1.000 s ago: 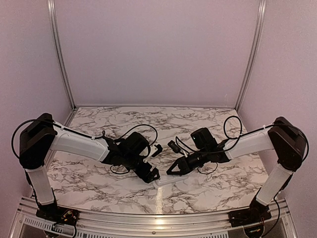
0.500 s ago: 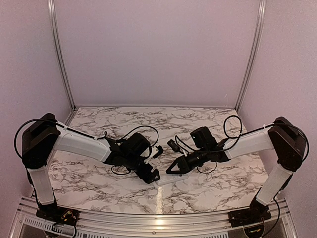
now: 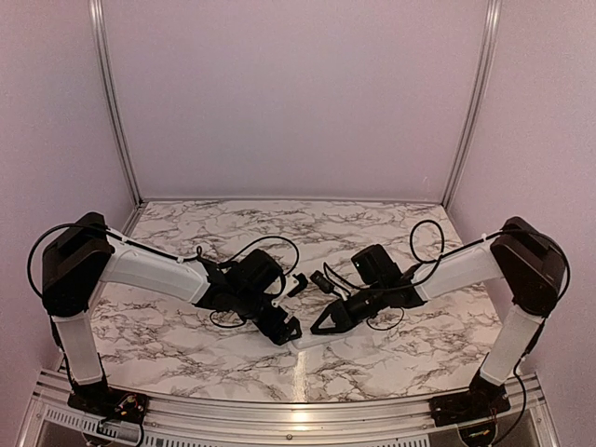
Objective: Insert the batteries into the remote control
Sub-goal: Press the battery cover onto the remote control without the battery cover.
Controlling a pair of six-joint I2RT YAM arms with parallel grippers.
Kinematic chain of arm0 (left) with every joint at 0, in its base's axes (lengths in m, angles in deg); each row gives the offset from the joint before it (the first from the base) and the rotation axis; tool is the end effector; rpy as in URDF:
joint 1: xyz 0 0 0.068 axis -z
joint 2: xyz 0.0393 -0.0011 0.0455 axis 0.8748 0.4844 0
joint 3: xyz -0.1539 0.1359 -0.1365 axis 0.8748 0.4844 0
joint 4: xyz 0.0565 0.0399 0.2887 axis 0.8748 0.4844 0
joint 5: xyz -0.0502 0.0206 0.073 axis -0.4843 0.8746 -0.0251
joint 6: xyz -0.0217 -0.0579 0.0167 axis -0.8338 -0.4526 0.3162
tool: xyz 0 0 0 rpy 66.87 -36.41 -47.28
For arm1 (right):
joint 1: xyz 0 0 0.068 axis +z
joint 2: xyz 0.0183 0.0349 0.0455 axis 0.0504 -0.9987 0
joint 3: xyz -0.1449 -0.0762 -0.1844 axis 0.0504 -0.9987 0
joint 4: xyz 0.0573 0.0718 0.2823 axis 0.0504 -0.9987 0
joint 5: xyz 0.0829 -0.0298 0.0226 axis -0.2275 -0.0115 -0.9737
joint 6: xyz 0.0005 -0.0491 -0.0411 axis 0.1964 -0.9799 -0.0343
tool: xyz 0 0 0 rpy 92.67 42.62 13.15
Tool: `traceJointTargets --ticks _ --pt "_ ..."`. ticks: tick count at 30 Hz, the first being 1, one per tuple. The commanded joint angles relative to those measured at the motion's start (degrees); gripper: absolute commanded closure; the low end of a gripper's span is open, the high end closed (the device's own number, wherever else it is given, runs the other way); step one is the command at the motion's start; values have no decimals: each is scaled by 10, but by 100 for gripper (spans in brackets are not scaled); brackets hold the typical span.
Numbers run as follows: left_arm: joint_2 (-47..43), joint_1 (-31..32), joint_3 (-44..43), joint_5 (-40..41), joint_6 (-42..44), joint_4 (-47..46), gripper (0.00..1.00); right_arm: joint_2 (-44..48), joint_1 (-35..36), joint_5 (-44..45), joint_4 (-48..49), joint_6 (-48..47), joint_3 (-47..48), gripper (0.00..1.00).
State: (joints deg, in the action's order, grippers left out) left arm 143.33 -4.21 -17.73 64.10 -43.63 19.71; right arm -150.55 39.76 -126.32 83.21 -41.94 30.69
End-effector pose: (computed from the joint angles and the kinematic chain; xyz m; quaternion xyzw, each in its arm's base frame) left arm 0.2164 -0.3428 0.0770 0.4222 0.8498 -0.2149 0.2311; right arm 0.2291 0.2587 0.0705 -0.3106 0.8208 0.4708 0.0907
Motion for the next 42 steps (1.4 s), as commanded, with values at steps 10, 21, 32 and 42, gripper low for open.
traceJointTargets --ticks 10,21,32,42 --pt "-7 2 12 3 -9 -11 1 -42 12 51 -30 -13 41 96" --pt "-35 -1 49 -1 -76 -72 1 -40 19 76 -60 -38 31 97" --pt "-22 0 27 -9 -84 -86 1 -39 19 89 -66 -45 29 97" --pt "12 4 -4 14 -66 -34 1 -38 19 98 -73 -49 27 98"
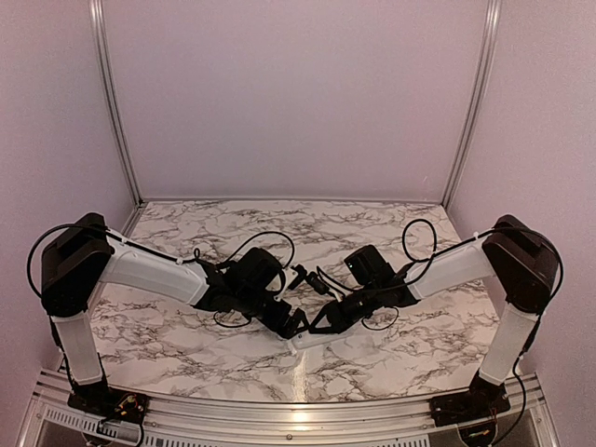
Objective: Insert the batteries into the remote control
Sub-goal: Press the battery cover onto the remote control without the battery cover.
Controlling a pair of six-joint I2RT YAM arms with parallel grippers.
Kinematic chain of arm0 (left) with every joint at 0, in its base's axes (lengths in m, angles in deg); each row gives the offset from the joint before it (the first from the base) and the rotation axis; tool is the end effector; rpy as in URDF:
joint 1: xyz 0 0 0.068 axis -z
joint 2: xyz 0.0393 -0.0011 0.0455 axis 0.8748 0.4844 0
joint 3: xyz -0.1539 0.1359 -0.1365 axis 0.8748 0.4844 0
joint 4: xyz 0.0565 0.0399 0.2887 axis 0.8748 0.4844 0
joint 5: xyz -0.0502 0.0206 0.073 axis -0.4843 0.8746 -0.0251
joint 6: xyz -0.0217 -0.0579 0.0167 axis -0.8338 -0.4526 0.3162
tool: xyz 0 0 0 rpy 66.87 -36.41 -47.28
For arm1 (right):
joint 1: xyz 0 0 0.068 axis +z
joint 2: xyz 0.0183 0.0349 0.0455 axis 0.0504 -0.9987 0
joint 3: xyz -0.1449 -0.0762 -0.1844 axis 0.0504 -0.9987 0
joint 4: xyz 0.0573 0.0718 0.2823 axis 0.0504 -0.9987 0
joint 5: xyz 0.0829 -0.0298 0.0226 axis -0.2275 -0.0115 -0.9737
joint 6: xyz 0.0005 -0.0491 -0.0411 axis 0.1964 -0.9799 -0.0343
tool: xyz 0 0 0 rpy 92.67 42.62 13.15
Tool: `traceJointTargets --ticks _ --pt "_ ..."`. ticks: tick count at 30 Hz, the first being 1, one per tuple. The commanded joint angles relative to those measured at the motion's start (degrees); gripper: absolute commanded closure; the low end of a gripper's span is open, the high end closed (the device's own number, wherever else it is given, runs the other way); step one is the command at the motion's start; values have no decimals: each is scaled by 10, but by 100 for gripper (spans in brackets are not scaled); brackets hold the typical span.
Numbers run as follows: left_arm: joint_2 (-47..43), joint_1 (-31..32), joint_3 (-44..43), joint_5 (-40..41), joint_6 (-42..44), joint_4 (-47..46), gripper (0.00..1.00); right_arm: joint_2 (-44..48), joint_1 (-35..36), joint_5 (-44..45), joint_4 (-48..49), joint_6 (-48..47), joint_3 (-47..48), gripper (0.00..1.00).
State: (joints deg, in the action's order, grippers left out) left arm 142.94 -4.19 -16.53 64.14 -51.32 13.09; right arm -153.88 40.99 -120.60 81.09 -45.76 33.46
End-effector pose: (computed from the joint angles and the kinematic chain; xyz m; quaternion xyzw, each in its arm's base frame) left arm 0.2195 -0.3478 0.0820 0.3610 0.8593 -0.2565 0.2558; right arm 0.2330 0.2676 0.0599 -0.3299 0.8356 0.4256 0.1087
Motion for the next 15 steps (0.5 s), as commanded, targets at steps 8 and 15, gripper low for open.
traceJointTargets --ticks 8,15 --pt "17 6 -11 34 27 60 1 -7 7 45 -55 -15 -2 98" --pt "23 6 -11 51 45 91 1 -10 6 46 -58 -17 -3 98"
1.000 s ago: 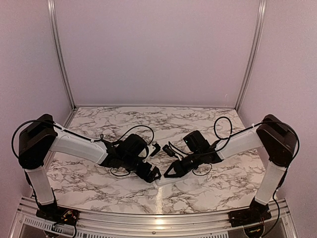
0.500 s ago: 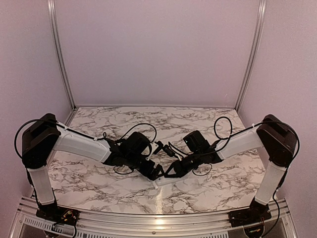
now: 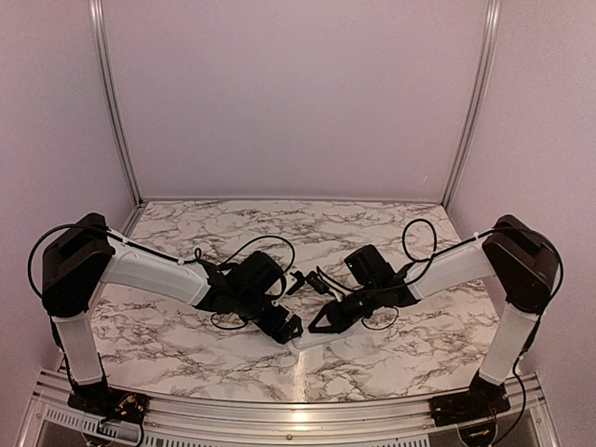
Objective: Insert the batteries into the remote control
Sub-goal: Press the battery cover onto the remote control without the battery cover.
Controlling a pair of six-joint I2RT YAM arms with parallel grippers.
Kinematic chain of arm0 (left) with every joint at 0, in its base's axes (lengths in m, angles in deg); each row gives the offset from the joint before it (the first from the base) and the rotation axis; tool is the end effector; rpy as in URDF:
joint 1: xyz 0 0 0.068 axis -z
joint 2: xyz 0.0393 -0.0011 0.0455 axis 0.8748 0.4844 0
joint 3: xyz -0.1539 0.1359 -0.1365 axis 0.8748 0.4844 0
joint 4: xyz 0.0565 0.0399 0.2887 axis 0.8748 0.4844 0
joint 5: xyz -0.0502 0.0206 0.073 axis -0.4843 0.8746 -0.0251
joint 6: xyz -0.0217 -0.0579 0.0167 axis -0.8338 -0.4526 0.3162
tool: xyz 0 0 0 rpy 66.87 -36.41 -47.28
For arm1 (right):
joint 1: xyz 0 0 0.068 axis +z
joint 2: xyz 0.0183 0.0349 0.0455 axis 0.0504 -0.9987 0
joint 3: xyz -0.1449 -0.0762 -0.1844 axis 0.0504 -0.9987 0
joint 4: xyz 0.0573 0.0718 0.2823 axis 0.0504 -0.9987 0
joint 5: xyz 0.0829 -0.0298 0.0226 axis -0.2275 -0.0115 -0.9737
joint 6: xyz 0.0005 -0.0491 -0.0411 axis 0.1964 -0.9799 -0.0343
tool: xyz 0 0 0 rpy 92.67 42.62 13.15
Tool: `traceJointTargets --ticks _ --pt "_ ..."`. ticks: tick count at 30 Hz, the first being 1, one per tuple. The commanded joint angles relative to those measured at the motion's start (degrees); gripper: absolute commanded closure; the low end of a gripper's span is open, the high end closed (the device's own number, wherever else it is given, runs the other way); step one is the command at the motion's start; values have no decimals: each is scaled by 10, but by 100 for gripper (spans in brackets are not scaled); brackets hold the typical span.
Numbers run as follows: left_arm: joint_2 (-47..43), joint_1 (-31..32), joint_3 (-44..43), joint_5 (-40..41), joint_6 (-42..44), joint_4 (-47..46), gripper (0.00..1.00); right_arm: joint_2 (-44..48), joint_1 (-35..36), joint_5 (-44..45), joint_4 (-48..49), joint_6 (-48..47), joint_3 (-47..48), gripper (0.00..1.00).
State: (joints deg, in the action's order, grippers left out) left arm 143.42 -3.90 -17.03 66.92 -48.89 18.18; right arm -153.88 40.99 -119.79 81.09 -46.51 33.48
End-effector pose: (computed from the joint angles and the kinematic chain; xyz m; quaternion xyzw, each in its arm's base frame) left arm 0.2163 -0.3423 0.0744 0.3780 0.8694 -0.2102 0.2390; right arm 0.2336 0.2674 0.0596 -0.3339 0.8361 0.4197 0.1153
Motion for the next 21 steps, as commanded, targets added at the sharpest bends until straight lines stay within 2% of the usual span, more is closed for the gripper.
traceJointTargets --ticks 1,15,21 --pt "16 3 -4 23 23 41 1 -10 7 39 -58 -10 -3 98" --pt "-2 3 9 61 49 68 1 -6 7 37 -65 -13 -3 98" --pt "-60 -17 42 48 40 16 1 14 7 38 -62 -11 3 97"
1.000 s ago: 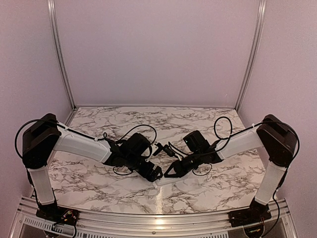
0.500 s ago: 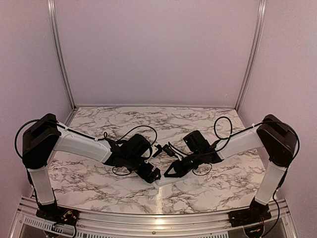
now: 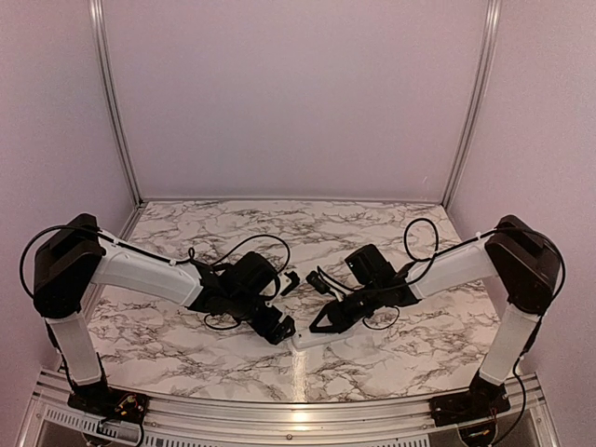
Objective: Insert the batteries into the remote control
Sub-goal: Press the battery cover onto the remote control without the battery cover, then pick up the remote control from the center of the board.
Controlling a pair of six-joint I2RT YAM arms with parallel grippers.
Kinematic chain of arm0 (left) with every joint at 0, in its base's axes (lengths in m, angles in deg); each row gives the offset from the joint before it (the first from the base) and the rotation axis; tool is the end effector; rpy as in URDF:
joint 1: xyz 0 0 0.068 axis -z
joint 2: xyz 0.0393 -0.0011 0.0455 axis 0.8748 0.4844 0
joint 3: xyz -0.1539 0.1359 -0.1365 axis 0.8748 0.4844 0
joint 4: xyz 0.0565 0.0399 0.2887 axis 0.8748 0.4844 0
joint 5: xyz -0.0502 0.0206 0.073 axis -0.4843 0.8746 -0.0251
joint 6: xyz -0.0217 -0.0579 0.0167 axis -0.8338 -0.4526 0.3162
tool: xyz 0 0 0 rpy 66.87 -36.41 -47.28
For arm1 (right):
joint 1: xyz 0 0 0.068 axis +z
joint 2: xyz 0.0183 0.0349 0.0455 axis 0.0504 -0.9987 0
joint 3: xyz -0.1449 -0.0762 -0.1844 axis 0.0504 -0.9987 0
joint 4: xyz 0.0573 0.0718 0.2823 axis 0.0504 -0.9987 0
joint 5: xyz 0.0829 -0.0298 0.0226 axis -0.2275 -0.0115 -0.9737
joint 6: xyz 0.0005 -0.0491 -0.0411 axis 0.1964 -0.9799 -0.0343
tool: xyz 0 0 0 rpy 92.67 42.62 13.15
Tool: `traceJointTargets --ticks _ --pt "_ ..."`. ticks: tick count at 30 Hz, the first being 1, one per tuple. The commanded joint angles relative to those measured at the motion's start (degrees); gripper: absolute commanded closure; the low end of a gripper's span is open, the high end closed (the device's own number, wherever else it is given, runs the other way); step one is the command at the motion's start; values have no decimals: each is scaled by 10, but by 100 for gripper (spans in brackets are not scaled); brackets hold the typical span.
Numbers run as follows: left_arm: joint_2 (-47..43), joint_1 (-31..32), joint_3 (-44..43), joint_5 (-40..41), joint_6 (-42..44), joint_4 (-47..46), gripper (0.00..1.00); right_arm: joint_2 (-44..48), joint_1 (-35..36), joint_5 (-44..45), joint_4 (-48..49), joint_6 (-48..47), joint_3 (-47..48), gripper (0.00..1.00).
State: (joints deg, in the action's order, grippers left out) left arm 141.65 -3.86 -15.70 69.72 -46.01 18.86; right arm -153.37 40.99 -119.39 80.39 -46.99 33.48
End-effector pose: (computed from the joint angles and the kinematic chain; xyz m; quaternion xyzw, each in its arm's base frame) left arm 0.2148 -0.3361 0.0780 0.3935 0.8638 -0.1839 0.2553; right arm 0.2334 0.2669 0.0616 -0.3363 0.8366 0.4161 0.1175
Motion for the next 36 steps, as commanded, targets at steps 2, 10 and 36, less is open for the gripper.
traceJointTargets --ticks 2,10,36 --pt "-58 -21 30 20 16 2 1 21 7 36 -52 -6 7 96" --pt "-85 -25 21 -45 52 -22 1 112 -4 59 -41 1 17 75" --pt "183 56 -289 -80 226 219 15 531 -150 237 18 48 -151 1"
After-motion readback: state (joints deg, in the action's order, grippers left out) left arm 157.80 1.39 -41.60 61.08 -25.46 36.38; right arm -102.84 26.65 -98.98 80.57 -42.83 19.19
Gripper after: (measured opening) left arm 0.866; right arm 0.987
